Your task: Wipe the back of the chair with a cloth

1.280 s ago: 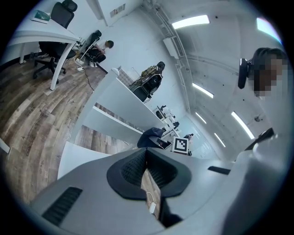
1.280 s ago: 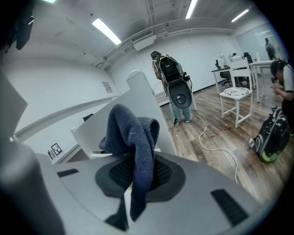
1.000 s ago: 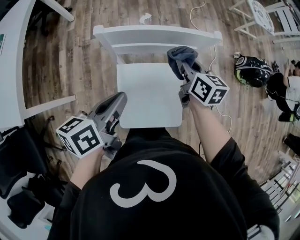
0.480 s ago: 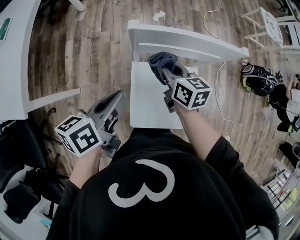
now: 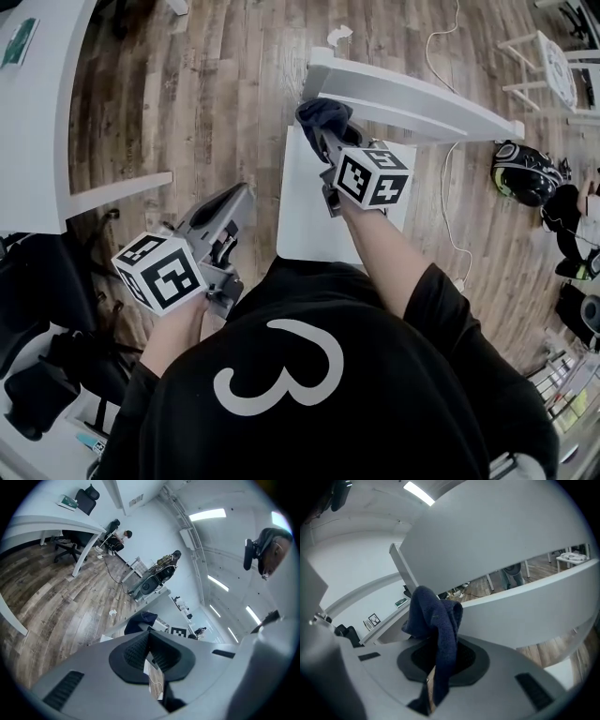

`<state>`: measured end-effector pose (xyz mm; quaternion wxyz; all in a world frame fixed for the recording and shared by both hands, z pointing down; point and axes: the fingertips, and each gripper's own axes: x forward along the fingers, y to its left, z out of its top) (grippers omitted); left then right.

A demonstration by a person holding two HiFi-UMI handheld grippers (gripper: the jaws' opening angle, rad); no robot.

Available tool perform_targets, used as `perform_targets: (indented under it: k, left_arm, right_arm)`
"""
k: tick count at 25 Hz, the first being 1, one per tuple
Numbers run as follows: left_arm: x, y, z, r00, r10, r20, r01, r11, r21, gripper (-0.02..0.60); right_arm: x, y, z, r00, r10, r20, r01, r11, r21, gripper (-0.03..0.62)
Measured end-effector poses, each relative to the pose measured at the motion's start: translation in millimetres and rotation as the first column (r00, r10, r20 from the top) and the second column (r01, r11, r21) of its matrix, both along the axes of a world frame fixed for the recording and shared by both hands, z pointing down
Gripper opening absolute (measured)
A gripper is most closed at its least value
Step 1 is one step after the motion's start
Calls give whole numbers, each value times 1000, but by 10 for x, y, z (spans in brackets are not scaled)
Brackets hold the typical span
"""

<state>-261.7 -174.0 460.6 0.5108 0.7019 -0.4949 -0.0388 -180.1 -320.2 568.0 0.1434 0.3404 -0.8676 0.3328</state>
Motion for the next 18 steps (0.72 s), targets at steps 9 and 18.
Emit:
perform_targets:
  k: [9,18]
  left_arm:
    - [-96,7,46,1000,-23,-9,23,1000,-4,13]
    - [-86,1,46,1000,-12,-2,12,1000,-9,13]
  right_arm:
    - [-51,-73,89,997,56,-47,-56,998,-1,51]
    - [-12,-100,91,993,80,-89,-80,997,11,51]
